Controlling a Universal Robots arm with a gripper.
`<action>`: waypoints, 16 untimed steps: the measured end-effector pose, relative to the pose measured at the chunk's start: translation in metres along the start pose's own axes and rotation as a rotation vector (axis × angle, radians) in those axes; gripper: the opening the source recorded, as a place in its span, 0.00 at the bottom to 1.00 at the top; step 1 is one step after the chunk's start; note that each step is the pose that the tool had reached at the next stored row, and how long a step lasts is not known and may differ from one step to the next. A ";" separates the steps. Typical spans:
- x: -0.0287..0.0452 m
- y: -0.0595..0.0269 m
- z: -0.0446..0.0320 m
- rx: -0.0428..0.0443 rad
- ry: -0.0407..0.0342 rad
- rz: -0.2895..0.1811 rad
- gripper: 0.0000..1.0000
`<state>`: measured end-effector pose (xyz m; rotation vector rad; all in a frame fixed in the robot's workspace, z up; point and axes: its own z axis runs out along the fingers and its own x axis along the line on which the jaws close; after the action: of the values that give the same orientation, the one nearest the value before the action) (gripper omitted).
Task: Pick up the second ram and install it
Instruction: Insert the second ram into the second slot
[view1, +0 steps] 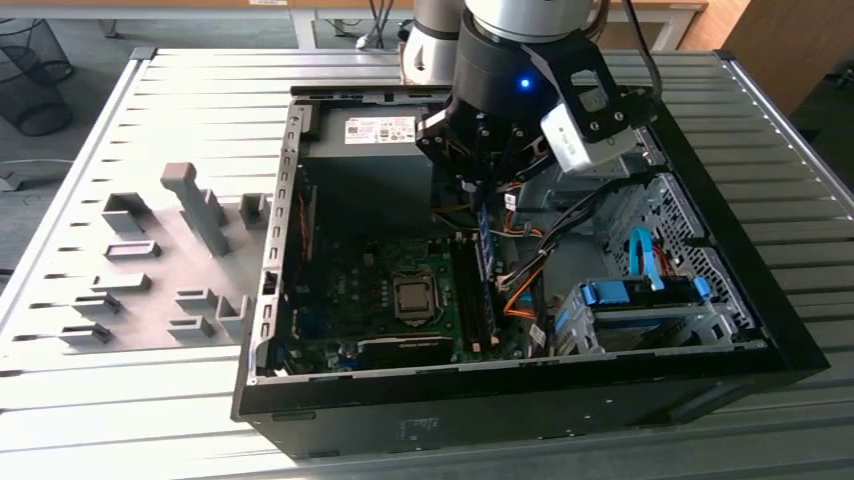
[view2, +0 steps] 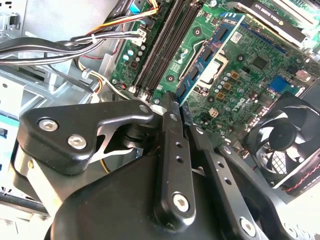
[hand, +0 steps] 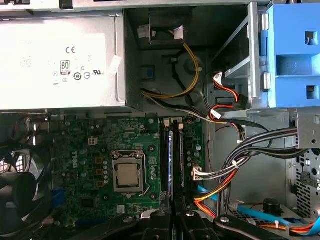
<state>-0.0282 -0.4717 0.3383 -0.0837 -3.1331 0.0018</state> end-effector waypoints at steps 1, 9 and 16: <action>0.0000 0.0000 0.0005 -0.0001 0.0000 0.000 0.14; 0.0000 0.0000 0.0049 0.0000 0.0000 0.000 0.14; -0.0041 0.0002 0.0140 0.0002 0.0036 0.000 0.14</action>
<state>-0.0242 -0.4717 0.3242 -0.0832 -3.1295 0.0019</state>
